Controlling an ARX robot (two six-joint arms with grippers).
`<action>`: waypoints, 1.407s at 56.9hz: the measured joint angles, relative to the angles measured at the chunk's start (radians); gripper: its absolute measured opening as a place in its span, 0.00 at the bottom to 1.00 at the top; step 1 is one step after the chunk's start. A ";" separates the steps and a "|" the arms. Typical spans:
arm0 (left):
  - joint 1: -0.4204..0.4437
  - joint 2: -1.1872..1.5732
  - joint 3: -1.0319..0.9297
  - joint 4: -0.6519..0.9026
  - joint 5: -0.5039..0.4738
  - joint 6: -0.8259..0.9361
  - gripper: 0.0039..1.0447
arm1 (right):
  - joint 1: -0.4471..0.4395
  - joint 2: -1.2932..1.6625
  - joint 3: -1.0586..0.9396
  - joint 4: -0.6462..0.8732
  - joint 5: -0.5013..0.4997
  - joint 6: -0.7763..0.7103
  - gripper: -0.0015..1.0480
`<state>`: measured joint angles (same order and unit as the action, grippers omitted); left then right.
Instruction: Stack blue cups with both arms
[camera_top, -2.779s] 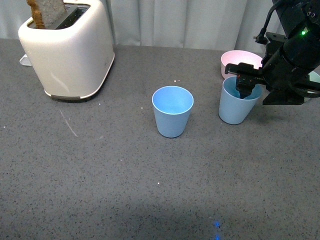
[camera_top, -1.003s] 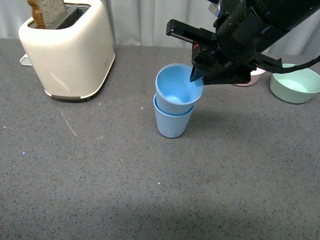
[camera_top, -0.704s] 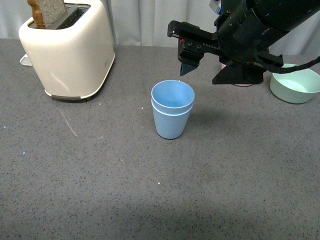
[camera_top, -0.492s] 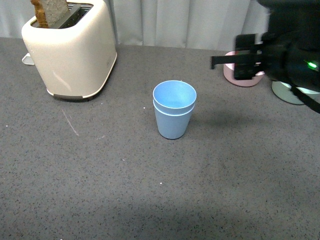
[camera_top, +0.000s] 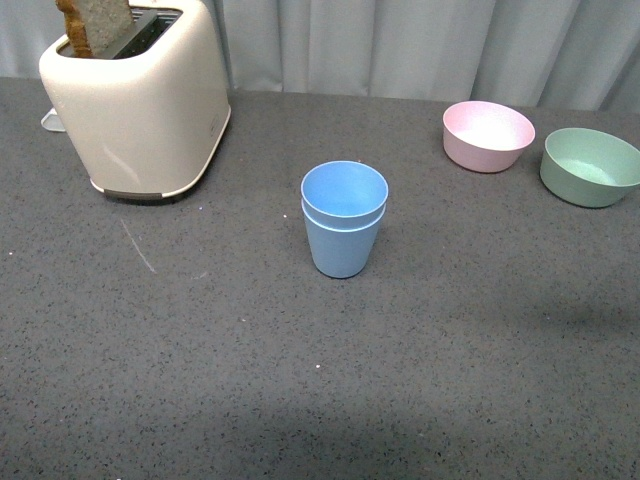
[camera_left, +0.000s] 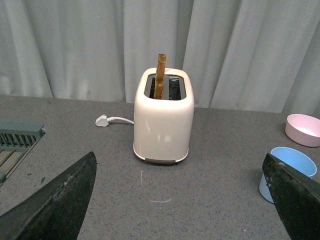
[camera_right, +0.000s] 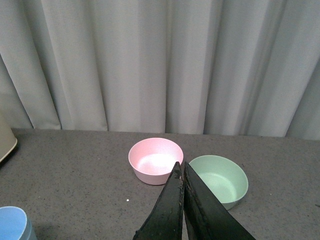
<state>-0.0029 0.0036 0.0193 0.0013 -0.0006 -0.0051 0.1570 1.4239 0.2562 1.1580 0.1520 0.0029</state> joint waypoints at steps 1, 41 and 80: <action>0.000 0.000 0.000 0.000 0.000 0.000 0.94 | -0.003 -0.009 -0.006 -0.002 -0.002 0.000 0.01; 0.000 0.000 0.000 0.000 0.000 0.000 0.94 | -0.154 -0.583 -0.229 -0.360 -0.150 0.000 0.01; 0.000 0.000 0.000 0.000 0.000 0.000 0.94 | -0.154 -1.061 -0.253 -0.793 -0.150 0.000 0.01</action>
<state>-0.0029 0.0036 0.0193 0.0010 -0.0006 -0.0051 0.0025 0.3630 0.0029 0.3645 0.0017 0.0029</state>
